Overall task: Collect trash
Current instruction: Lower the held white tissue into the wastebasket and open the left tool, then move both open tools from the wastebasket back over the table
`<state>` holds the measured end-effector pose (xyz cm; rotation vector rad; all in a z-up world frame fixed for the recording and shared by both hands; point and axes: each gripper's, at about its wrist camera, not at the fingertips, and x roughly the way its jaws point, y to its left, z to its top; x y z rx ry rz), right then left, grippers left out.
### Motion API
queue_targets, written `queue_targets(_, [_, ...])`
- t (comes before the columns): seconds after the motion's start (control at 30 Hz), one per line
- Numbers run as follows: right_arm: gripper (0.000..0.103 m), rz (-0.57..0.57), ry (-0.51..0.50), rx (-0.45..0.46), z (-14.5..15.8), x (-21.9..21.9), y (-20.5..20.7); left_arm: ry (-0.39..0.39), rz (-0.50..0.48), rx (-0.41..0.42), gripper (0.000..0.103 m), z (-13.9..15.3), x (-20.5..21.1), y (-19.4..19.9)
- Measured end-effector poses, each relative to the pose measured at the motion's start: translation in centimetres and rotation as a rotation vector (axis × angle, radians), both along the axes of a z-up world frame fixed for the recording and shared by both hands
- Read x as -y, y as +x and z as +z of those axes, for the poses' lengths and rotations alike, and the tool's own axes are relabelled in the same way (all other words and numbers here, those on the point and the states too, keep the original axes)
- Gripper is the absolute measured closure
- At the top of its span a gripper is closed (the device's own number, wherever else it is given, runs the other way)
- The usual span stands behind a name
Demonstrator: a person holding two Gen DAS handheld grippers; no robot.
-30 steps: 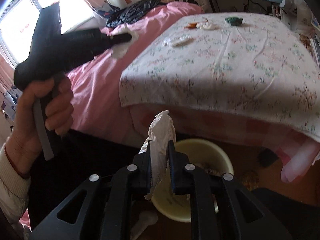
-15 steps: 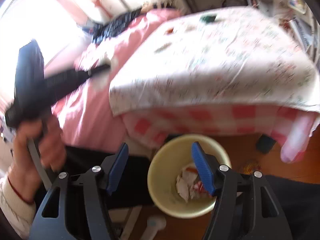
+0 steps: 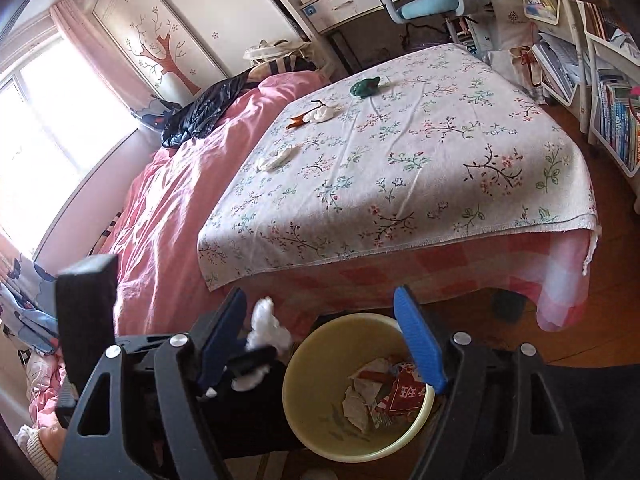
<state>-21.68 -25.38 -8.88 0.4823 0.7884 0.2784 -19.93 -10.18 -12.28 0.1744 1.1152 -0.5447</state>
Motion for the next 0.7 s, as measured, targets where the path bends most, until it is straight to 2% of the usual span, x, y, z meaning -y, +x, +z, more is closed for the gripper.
queue_targets(0.03, [0.03, 0.001, -0.001, -0.001, 0.0, 0.0, 0.0, 0.016, -0.005, -0.003, 0.076, -0.2, 0.2, -0.1])
queue_targets(0.1, [0.029, -0.003, -0.001, 0.002, 0.0, 0.1, -0.1, 0.028, -0.005, 0.009, 0.06, -0.3, 0.2, -0.4])
queue_targets(0.2, [0.027, -0.012, -0.001, 0.002, -0.1, 0.3, 0.0, 0.021, 0.024, 0.028, 0.051, -0.1, -0.2, -0.3])
queue_targets(0.47, [0.027, -0.006, -0.013, -0.002, -0.3, -0.1, -0.1, -0.059, 0.167, 0.089, 0.046, 1.7, -2.6, 1.0])
queue_targets(0.7, [0.027, 0.0, -0.024, -0.005, -0.4, -0.3, -0.1, -0.155, 0.354, 0.136, 0.041, 3.0, -5.9, 2.2])
